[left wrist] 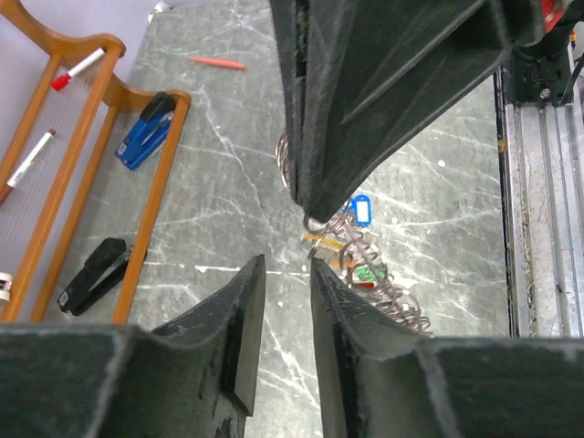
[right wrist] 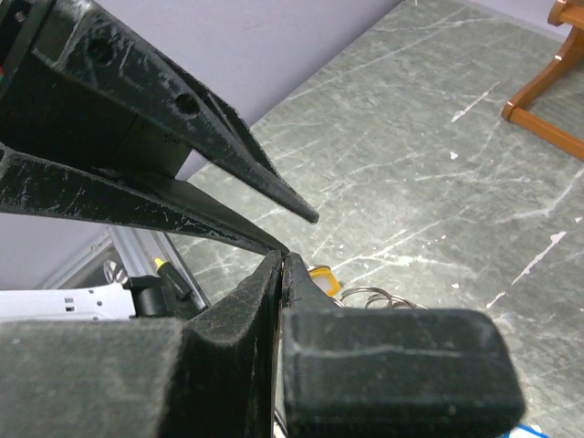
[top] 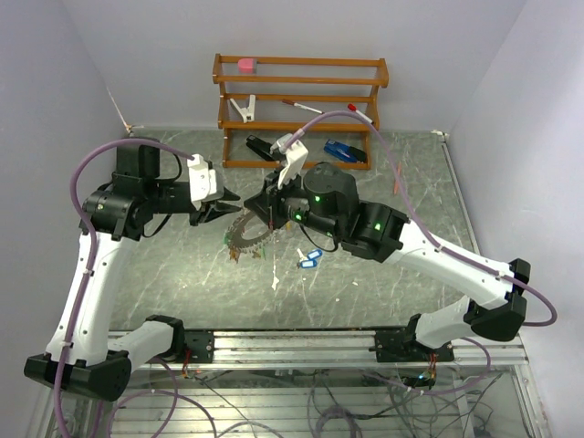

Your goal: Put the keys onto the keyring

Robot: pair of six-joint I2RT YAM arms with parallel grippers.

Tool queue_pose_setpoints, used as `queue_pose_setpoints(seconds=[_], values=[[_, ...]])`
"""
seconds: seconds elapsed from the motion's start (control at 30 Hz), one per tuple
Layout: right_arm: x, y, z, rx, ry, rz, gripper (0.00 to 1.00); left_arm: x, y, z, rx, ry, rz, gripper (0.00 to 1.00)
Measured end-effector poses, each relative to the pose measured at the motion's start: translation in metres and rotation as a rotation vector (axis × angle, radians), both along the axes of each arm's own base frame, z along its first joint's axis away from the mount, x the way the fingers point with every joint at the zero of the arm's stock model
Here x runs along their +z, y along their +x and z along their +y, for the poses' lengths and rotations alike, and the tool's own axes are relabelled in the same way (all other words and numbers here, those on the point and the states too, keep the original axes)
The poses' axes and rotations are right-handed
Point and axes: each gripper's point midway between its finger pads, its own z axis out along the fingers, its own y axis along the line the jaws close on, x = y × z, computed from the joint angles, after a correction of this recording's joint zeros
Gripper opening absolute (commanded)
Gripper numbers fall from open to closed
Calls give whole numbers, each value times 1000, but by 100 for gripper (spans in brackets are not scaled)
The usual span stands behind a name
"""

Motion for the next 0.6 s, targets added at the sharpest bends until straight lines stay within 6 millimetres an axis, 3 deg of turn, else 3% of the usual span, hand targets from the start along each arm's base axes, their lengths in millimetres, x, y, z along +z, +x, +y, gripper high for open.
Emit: queue_pose_setpoints(seconds=[0.33,0.6], values=[[-22,-1,-11,-21,-43,15,0,-20,5,2,38,18,67,69],[-25,5,-16,-64,-58,10,0,-16,2,-1,48,-22,138,94]])
